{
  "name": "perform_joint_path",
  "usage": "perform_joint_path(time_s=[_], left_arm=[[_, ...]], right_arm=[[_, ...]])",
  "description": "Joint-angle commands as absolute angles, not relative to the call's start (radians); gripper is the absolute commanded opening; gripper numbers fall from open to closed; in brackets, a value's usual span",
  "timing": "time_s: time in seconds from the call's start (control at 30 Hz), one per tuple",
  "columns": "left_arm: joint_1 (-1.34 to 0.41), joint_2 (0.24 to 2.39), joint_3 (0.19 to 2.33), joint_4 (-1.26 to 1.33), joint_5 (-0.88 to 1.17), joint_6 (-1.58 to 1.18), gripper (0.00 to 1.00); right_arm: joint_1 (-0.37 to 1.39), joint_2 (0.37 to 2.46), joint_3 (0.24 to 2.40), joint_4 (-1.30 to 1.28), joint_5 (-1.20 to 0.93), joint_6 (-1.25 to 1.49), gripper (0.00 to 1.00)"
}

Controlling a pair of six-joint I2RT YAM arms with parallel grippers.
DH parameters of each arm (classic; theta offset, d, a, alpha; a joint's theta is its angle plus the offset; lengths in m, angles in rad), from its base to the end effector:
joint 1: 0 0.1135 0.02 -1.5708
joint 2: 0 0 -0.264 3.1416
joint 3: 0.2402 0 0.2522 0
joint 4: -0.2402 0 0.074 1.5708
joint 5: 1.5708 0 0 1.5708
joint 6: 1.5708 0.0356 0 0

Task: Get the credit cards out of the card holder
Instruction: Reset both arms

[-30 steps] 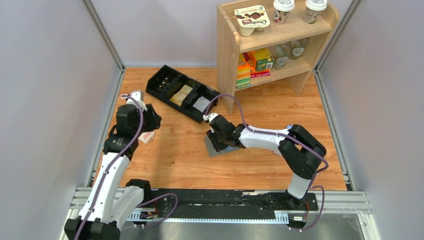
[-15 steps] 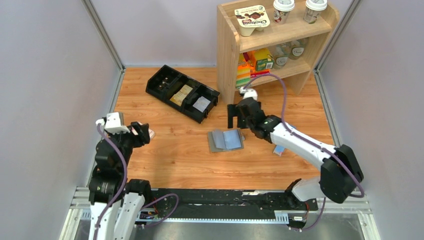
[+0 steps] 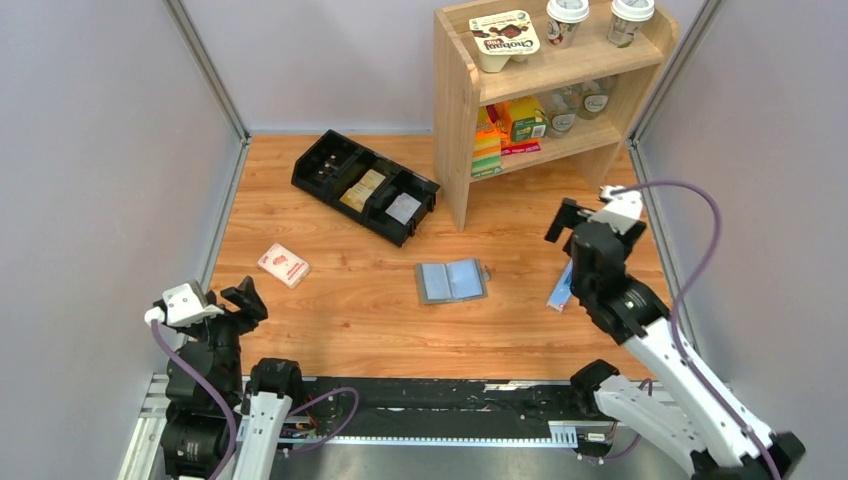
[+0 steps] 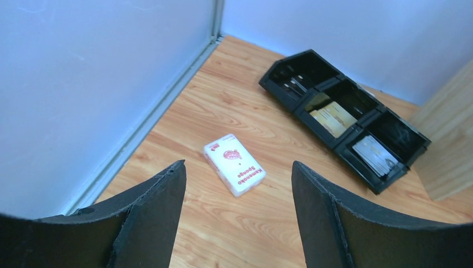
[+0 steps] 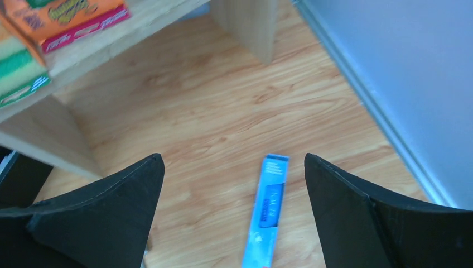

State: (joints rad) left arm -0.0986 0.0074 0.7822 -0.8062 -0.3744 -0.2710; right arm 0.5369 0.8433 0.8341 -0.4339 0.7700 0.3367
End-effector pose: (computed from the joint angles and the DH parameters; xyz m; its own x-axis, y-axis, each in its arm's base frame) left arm -0.0025 0.0133 0.3263 0.0427 -0.2546 -0.9661 -0.2706 0.9279 -0.2565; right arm 0.1672 0.0707 0.3257 -0.2905 0.1031 -0.9513 0.2852 0.9583 0.0168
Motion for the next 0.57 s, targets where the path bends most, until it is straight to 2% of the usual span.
perform_joint_path(time_s=[0.0, 0.27, 0.53], left_arm=[[-0.1, -0.026, 0.821, -0.854, -0.479, -0.259, 0.77], [-0.098, -0.034, 0.762, -0.845, -0.457, -0.304, 0.77], [-0.1, -0.037, 0.785, -0.86, -0.391, -0.342, 0.78]], right_arm=[[0.534, 0.643, 0.738, -0.396, 0.982, 0.232, 1.0], [0.534, 0.339, 0.64, -0.414, 1.098, 0.218, 1.0], [0.534, 0.288, 0.748, -0.626, 1.108, 0.184, 1.0]])
